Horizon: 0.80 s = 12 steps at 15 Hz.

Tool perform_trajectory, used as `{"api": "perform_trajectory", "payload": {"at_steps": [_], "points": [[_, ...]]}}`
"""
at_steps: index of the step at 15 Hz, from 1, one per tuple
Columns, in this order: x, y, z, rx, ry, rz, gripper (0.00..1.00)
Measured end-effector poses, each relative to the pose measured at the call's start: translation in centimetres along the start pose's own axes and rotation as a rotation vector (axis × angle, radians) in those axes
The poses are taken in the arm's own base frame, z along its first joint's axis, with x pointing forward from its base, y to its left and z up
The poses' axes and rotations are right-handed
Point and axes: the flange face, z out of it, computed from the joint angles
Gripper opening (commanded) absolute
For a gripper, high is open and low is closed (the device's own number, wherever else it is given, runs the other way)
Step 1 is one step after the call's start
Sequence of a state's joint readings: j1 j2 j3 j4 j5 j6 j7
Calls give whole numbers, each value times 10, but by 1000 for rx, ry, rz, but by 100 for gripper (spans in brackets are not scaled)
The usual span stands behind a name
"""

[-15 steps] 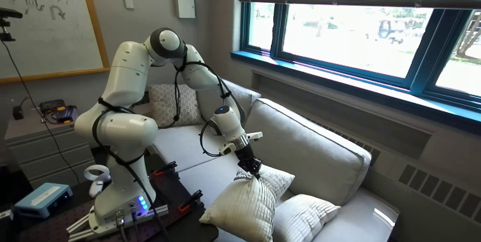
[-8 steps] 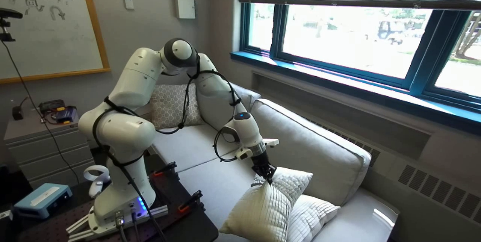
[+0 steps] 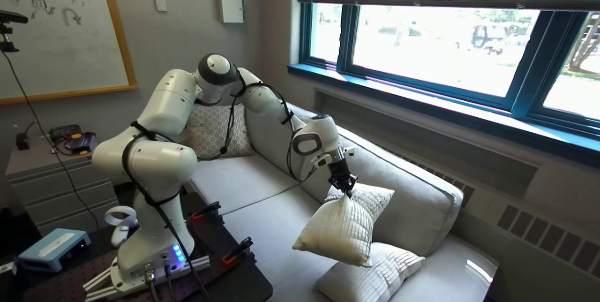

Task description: Arrange the two small pillows on the sofa

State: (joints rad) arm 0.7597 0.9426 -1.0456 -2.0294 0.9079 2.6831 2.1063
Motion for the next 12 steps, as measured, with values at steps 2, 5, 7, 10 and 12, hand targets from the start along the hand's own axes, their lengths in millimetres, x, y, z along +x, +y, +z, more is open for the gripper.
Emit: {"api": "perform_trajectory", "payload": {"at_steps": [2, 5, 7, 10, 12], "points": [[-38, 5, -15, 28, 23, -21, 4], [-73, 8, -15, 44, 79, -30, 3], [-84, 10, 2, 33, 132, -26, 3], [-86, 11, 40, -18, 217, -9, 3], [-83, 11, 67, -54, 274, 9, 3]]}}
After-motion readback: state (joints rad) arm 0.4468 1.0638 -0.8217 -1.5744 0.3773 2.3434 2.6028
